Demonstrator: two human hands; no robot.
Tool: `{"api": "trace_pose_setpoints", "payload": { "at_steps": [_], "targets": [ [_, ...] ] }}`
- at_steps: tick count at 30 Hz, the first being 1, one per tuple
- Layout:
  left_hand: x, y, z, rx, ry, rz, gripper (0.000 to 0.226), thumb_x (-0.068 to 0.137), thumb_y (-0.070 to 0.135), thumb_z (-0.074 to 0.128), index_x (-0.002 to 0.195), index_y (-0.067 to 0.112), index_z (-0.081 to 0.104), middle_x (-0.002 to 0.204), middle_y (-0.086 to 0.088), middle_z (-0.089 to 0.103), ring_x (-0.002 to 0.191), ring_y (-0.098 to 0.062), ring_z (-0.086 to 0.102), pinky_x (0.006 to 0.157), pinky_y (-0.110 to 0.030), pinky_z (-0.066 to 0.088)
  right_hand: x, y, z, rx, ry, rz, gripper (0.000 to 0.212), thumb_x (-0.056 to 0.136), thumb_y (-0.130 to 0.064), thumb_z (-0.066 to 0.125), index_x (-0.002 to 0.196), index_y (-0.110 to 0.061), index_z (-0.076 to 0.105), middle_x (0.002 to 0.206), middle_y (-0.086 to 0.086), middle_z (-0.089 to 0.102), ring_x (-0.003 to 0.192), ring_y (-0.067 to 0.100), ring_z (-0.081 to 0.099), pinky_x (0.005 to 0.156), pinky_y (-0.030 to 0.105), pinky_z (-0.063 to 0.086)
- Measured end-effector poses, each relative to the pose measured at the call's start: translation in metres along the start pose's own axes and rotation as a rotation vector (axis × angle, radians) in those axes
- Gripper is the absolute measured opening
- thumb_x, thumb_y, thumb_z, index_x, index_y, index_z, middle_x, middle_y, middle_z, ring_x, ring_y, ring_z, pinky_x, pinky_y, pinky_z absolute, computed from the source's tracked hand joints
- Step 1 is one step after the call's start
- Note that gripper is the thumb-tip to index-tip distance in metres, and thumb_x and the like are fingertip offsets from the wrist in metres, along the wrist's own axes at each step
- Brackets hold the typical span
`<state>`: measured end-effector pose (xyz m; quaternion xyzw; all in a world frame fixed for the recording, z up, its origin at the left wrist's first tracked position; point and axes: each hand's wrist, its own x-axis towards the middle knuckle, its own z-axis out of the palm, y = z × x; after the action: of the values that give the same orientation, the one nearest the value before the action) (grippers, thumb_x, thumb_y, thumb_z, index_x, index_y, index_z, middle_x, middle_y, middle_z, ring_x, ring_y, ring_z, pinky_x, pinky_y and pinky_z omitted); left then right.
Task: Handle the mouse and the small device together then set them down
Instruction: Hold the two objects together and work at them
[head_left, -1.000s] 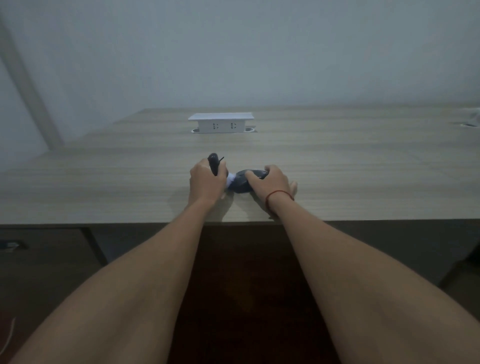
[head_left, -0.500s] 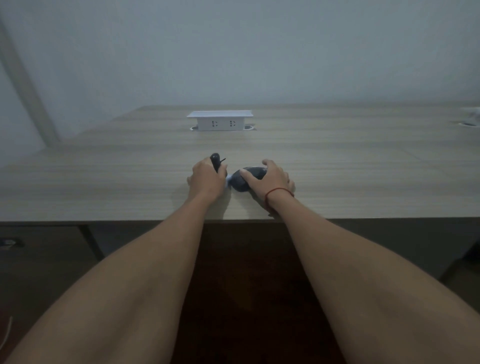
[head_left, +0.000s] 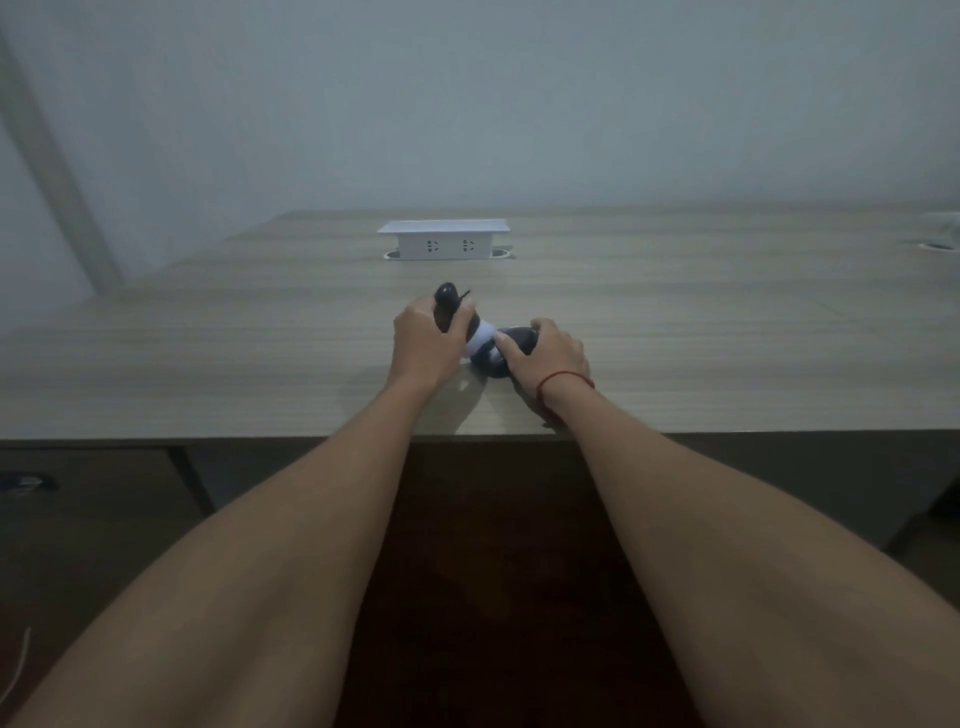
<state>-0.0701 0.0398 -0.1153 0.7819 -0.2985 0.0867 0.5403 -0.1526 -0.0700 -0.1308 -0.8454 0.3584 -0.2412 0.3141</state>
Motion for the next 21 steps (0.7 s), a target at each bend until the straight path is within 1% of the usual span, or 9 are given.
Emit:
{"api": "trace_pose_setpoints", "payload": {
  "at_steps": [3,4,7,8,10,11,14,18,21],
  "targets": [
    [0.0,-0.008,0.002,0.063,-0.016,-0.061,0.032,0.093,0.031,0.059,0.108,0.003,0.063,0.099,-0.01,0.062,0.091,-0.021,0.059,0.082,-0.034,0.051,0.004,0.004,-0.001,0.038,-0.035,-0.012,0.066,0.088,-0.056,0.051,0.141,-0.018,0.04,0.143,0.009,0.049,0.133,0.03,0.042,0.11,0.045,0.033],
    [0.002,-0.01,0.002,0.065,0.003,-0.058,0.03,0.093,0.031,0.059,0.107,0.004,0.063,0.098,-0.009,0.062,0.09,-0.02,0.059,0.079,-0.03,0.05,0.005,0.005,-0.002,0.05,-0.05,-0.021,0.067,0.088,-0.056,0.052,0.142,-0.019,0.039,0.144,0.008,0.049,0.133,0.03,0.042,0.111,0.046,0.032],
    [0.001,-0.002,0.001,-0.019,0.08,-0.014,0.025,0.094,0.032,0.057,0.09,0.007,0.06,0.08,0.0,0.059,0.077,-0.015,0.057,0.065,-0.013,0.045,0.004,0.007,-0.001,0.106,-0.087,-0.03,0.071,0.085,-0.058,0.055,0.145,-0.025,0.034,0.146,0.005,0.047,0.135,0.031,0.041,0.113,0.049,0.03],
    [0.003,-0.001,0.003,-0.022,0.065,0.004,0.027,0.094,0.033,0.058,0.089,0.006,0.06,0.081,-0.002,0.061,0.077,-0.016,0.058,0.068,-0.016,0.049,0.003,0.008,-0.001,0.129,-0.093,-0.02,0.073,0.083,-0.059,0.056,0.145,-0.027,0.033,0.146,0.005,0.047,0.134,0.031,0.041,0.112,0.05,0.03],
    [0.005,-0.006,0.005,0.019,0.012,-0.021,0.033,0.09,0.034,0.062,0.097,0.002,0.064,0.092,-0.009,0.067,0.084,-0.021,0.062,0.078,-0.032,0.056,0.003,0.008,-0.001,0.16,-0.099,-0.002,0.076,0.08,-0.059,0.059,0.144,-0.029,0.033,0.145,0.005,0.048,0.134,0.032,0.041,0.111,0.051,0.032],
    [0.006,-0.007,0.003,0.035,0.004,-0.056,0.034,0.089,0.034,0.064,0.101,0.002,0.065,0.096,-0.011,0.067,0.086,-0.022,0.062,0.082,-0.036,0.056,0.003,0.008,-0.001,0.172,-0.104,0.006,0.076,0.079,-0.059,0.06,0.144,-0.029,0.034,0.145,0.004,0.048,0.133,0.032,0.041,0.111,0.05,0.033],
    [0.012,-0.004,-0.001,0.023,0.038,-0.056,0.034,0.089,0.032,0.064,0.101,0.0,0.066,0.092,-0.01,0.064,0.084,-0.021,0.06,0.078,-0.032,0.053,0.007,0.005,-0.003,0.175,-0.14,0.04,0.085,0.075,-0.061,0.063,0.146,-0.026,0.031,0.147,0.006,0.046,0.134,0.033,0.04,0.11,0.05,0.034],
    [0.012,0.008,0.003,-0.086,0.128,-0.077,0.033,0.092,0.032,0.061,0.104,0.001,0.064,0.096,-0.008,0.062,0.086,-0.017,0.057,0.074,-0.025,0.043,0.007,-0.003,-0.004,0.051,-0.146,0.099,0.11,0.064,-0.074,0.065,0.147,-0.015,0.025,0.151,0.011,0.035,0.14,0.032,0.031,0.113,0.05,0.03],
    [0.011,0.002,0.006,-0.085,0.122,-0.109,0.034,0.092,0.031,0.06,0.109,0.001,0.063,0.1,-0.009,0.063,0.088,-0.016,0.056,0.075,-0.025,0.042,0.006,-0.005,-0.003,-0.01,-0.136,0.111,0.112,0.058,-0.076,0.068,0.143,-0.013,0.031,0.148,0.011,0.037,0.138,0.03,0.032,0.112,0.047,0.03]
  ]
}}
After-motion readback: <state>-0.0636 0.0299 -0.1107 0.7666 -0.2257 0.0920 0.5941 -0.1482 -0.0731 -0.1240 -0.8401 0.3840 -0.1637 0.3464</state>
